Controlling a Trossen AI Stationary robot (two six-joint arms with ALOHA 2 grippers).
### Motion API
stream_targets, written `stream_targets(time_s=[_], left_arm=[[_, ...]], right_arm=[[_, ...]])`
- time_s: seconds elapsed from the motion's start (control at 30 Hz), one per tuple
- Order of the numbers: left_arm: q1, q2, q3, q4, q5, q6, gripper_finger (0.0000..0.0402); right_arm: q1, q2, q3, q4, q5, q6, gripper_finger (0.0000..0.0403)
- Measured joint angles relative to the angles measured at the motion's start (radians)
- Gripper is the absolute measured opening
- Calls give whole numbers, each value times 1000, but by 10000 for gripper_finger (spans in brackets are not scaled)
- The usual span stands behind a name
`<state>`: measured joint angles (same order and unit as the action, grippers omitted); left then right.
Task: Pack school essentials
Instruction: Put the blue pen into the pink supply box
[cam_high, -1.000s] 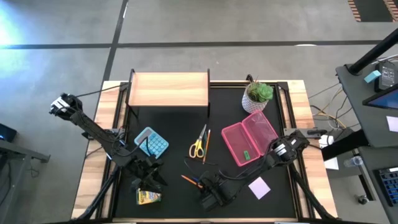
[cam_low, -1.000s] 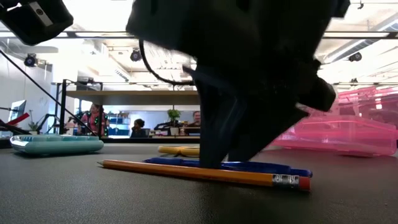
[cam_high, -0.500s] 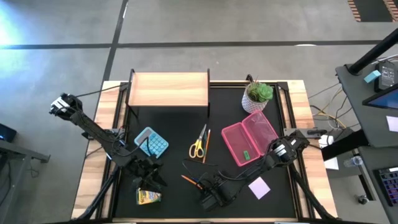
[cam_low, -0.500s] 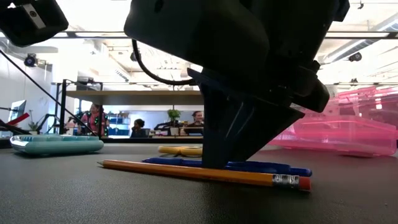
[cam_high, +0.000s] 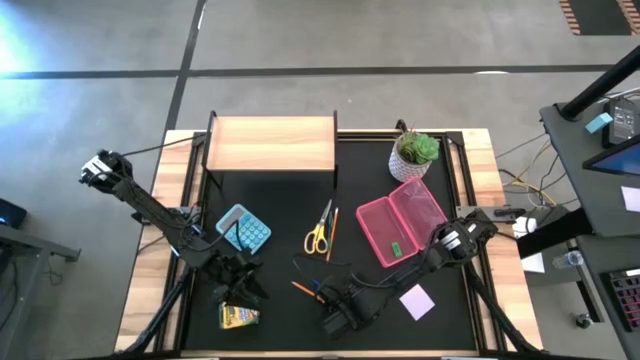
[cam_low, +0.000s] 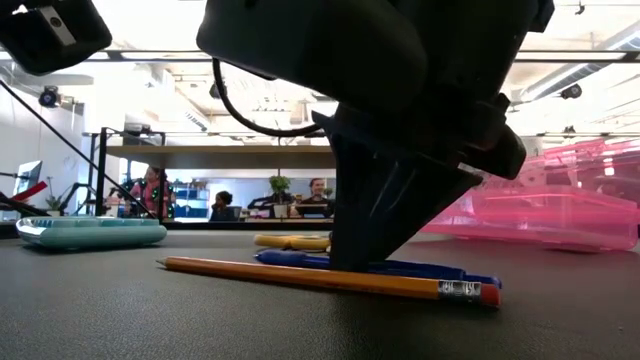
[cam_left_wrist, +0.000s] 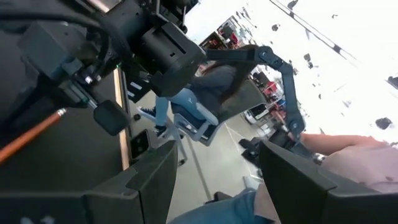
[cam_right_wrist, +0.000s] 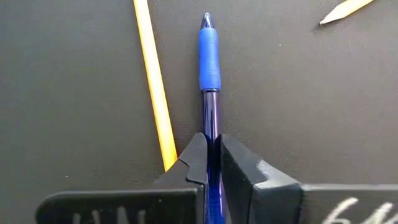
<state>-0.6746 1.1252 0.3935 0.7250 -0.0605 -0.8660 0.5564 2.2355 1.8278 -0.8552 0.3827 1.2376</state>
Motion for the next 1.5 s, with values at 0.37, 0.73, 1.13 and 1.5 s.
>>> stream_targets(time_s=[0.37,0.73,1.13,1.5], left_arm=[[4,0,0,1,-58,35,210],[101,1,0,0,-184,36,210],[277,1,0,1,-184,35,210],[404,0,0,9,-184,35,210]], right_arm=[[-13,-120,-2,-82,5,2,14],[-34,-265,-4,-494,78,89,13],[-99,-523,-405,-447,75,126,13],[-159,-790,-837,-173,63,221,20]])
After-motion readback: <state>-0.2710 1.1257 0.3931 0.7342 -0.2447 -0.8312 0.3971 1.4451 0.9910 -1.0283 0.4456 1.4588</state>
